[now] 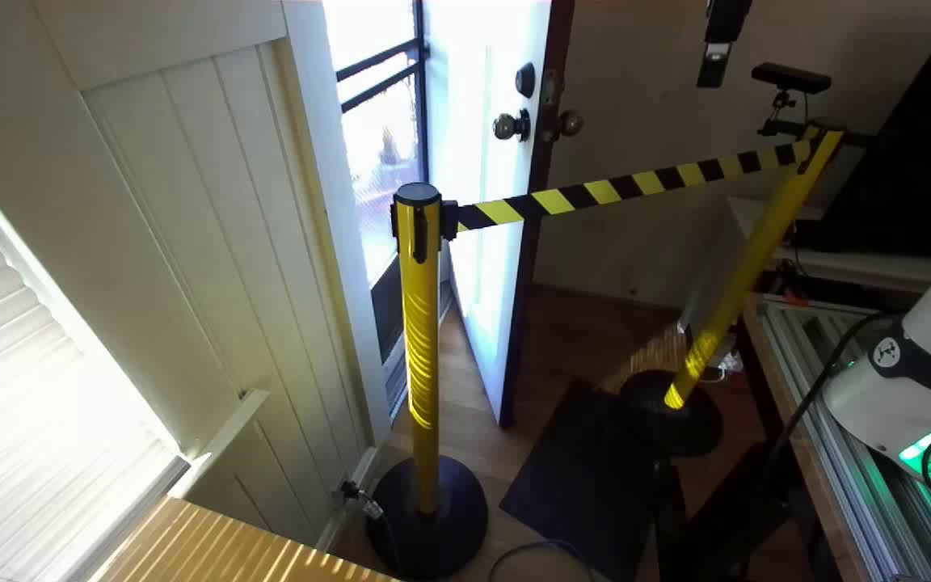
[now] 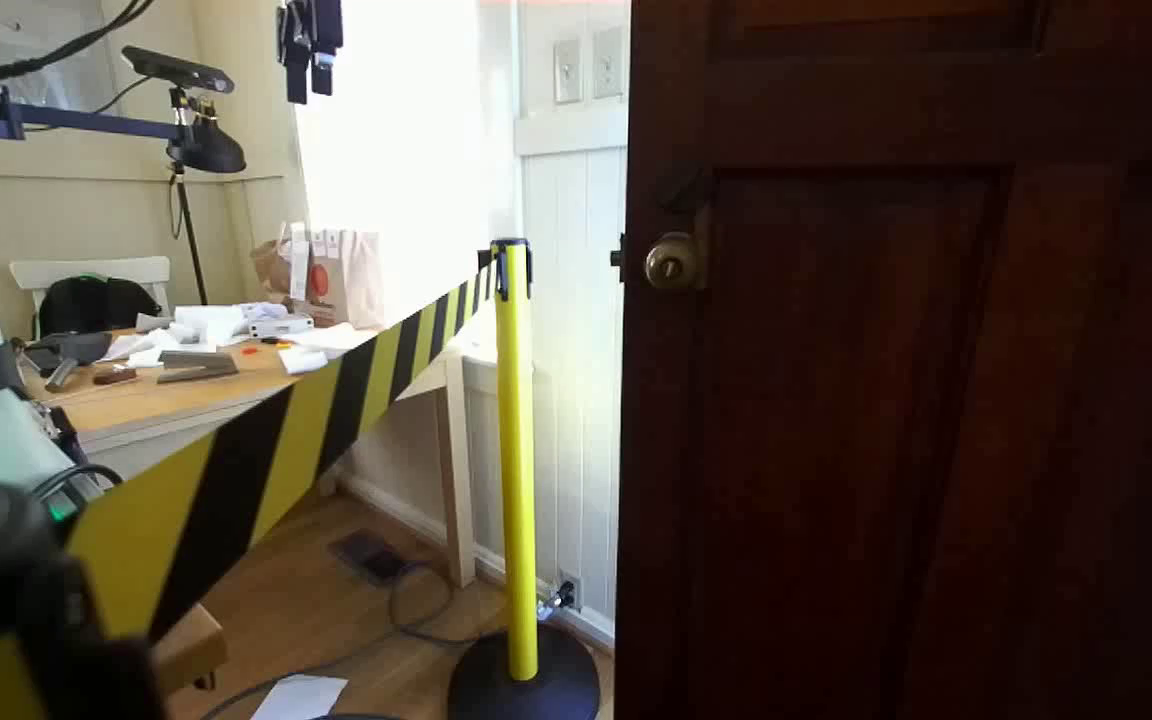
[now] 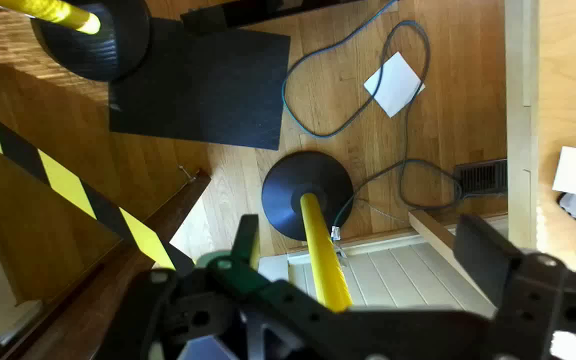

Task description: Close the door.

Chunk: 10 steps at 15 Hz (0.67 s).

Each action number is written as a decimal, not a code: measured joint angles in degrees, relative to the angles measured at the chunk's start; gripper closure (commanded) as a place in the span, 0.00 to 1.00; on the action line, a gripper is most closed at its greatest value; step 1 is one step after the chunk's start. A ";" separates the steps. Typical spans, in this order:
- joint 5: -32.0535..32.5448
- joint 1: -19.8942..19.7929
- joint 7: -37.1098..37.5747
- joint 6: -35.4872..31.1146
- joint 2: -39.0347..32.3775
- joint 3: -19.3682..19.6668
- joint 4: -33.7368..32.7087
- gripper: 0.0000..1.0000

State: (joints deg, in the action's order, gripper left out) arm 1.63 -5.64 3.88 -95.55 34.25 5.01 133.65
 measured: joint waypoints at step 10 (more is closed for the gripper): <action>0.63 -0.16 -1.02 -1.70 -0.10 0.52 -0.02 0.00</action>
State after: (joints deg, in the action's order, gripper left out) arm 2.27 -5.79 2.87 -97.24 34.15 5.53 133.63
